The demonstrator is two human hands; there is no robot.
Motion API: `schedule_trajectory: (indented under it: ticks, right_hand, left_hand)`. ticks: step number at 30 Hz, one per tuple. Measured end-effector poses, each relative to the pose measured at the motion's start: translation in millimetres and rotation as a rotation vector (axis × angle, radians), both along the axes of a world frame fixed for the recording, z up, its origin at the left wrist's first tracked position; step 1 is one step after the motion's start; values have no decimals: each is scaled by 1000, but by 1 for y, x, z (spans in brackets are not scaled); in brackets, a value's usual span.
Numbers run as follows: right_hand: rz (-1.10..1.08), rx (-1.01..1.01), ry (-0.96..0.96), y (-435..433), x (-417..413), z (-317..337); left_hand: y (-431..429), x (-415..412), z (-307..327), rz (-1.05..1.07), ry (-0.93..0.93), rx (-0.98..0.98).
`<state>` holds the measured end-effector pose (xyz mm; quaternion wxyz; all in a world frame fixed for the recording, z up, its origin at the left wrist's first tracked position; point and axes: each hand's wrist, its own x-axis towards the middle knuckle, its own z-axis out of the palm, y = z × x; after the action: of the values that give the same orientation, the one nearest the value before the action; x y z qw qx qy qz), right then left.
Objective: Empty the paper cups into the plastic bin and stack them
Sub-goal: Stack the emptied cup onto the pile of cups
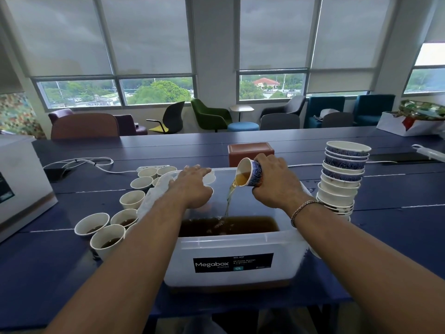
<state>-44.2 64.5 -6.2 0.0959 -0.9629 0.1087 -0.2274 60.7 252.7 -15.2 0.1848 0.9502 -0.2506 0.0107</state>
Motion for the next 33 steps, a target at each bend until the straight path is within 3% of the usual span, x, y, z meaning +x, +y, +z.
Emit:
schedule_trajectory:
  ticks: [33]
  right_hand:
    - [-32,-175,-51,6,-2,2]
  left_hand:
    - [0,3,-4,-9,-2,41]
